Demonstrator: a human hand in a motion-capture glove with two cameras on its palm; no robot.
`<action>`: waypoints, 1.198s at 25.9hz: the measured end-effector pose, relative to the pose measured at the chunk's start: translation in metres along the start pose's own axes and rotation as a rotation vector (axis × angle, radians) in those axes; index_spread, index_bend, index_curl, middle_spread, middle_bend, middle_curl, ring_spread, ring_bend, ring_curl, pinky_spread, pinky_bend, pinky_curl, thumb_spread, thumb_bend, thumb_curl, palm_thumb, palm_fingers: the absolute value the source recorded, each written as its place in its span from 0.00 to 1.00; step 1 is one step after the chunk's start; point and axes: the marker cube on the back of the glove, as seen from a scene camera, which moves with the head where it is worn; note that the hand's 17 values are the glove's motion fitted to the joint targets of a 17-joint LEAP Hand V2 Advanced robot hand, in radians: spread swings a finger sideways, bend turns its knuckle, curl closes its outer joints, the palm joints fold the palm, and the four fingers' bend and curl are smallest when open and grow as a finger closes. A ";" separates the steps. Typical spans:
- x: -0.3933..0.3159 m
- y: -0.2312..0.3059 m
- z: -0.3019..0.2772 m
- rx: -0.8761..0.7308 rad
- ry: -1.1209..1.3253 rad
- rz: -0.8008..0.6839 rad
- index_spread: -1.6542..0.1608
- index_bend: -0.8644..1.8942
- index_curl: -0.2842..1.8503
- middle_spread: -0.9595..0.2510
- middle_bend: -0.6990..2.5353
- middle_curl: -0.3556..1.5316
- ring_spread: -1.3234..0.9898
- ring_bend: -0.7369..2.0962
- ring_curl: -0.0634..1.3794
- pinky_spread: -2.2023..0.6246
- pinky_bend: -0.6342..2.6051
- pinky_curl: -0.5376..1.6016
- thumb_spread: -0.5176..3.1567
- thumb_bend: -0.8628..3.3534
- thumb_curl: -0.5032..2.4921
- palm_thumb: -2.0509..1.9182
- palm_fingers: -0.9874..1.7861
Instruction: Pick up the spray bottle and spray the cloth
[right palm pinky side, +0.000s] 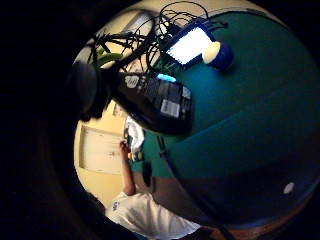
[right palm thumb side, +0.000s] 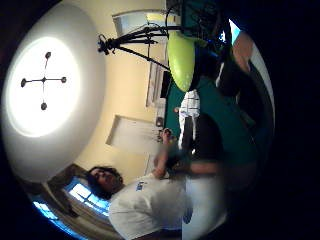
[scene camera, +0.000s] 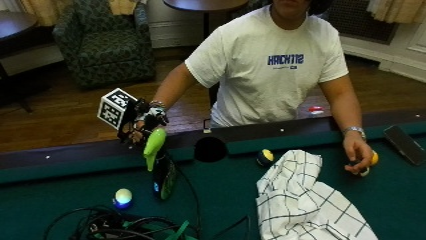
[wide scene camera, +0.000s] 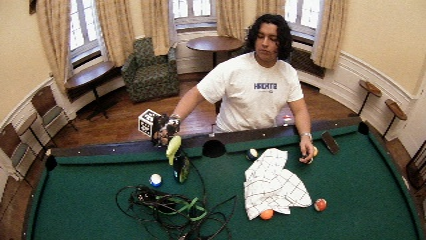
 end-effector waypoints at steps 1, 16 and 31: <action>0.000 0.000 0.001 0.008 0.020 -0.004 0.76 0.50 0.40 0.63 0.45 0.53 0.49 0.60 0.46 0.72 0.41 0.55 0.35 0.20 0.37 0.73 0.64; 0.017 -0.052 0.058 -0.134 0.027 0.034 0.71 0.35 0.29 0.68 0.35 0.42 0.51 0.47 0.32 0.82 0.35 0.46 0.38 0.19 0.32 0.67 0.45; 0.012 -0.099 0.114 -0.160 -0.049 0.025 0.75 0.35 0.26 0.71 0.33 0.40 0.51 0.50 0.30 0.83 0.30 0.42 0.38 0.20 0.30 0.66 0.53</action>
